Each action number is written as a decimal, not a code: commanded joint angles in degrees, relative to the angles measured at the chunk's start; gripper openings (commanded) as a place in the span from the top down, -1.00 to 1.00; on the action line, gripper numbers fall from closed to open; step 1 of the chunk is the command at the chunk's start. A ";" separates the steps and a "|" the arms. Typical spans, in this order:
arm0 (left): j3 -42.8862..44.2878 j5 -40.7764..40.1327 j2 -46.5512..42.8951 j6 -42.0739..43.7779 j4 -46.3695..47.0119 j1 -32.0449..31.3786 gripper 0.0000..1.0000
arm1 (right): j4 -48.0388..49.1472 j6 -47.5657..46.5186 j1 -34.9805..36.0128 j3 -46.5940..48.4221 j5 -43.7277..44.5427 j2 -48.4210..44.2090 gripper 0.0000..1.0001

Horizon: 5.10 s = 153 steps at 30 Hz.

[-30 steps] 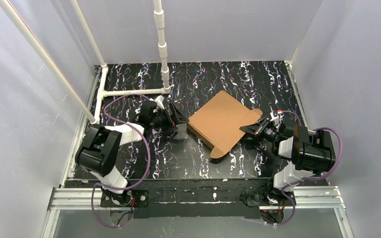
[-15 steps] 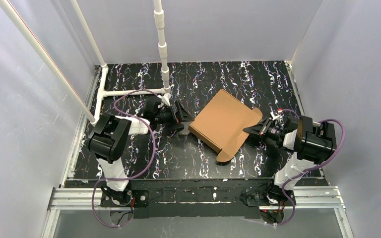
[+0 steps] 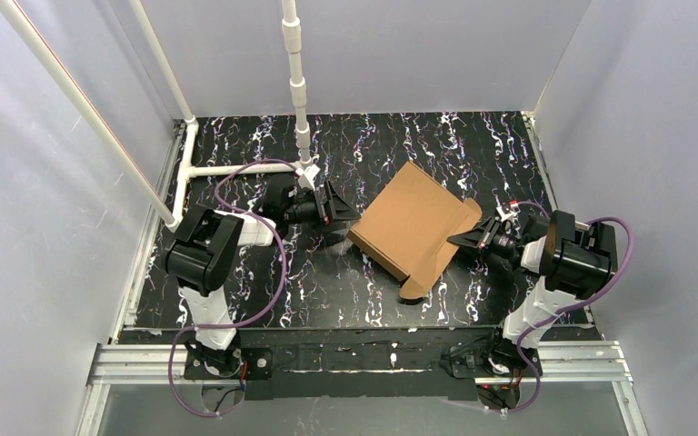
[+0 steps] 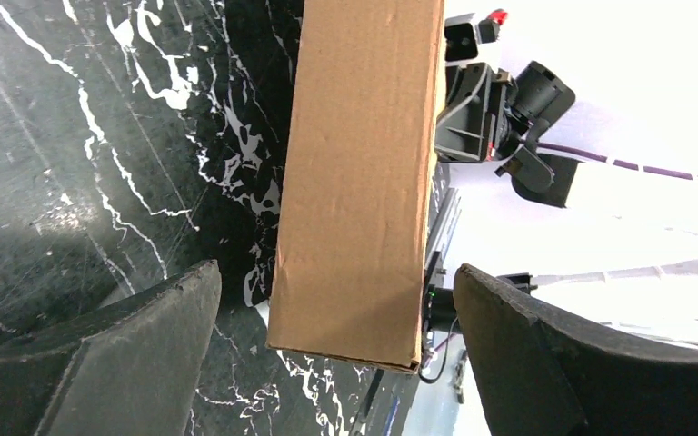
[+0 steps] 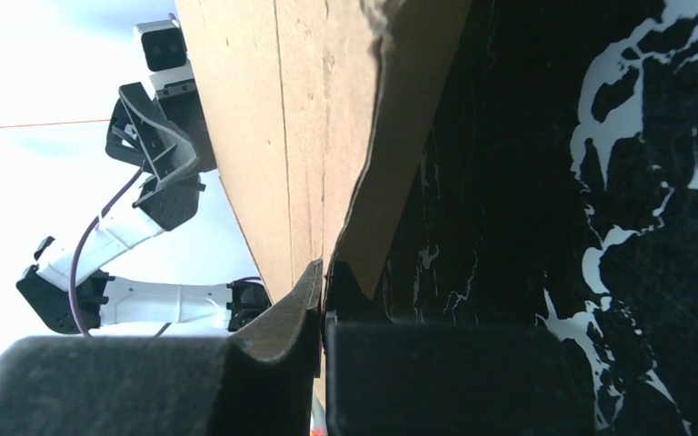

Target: Fold the paper box

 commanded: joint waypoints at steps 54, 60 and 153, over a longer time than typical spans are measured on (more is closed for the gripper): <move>-5.03 0.38 -17.14 -4.20 0.44 -1.29 0.61 | -115.17 -108.55 -1.36 34.68 -12.78 6.22 -0.97; -5.85 -1.76 -24.61 0.25 -10.63 -0.88 0.62 | -115.08 -106.86 -1.28 36.37 -12.67 -4.22 -0.97; 43.15 -110.68 15.32 46.00 -66.54 -58.06 -0.97 | -41.66 -31.16 -1.80 16.55 18.96 -31.31 -0.97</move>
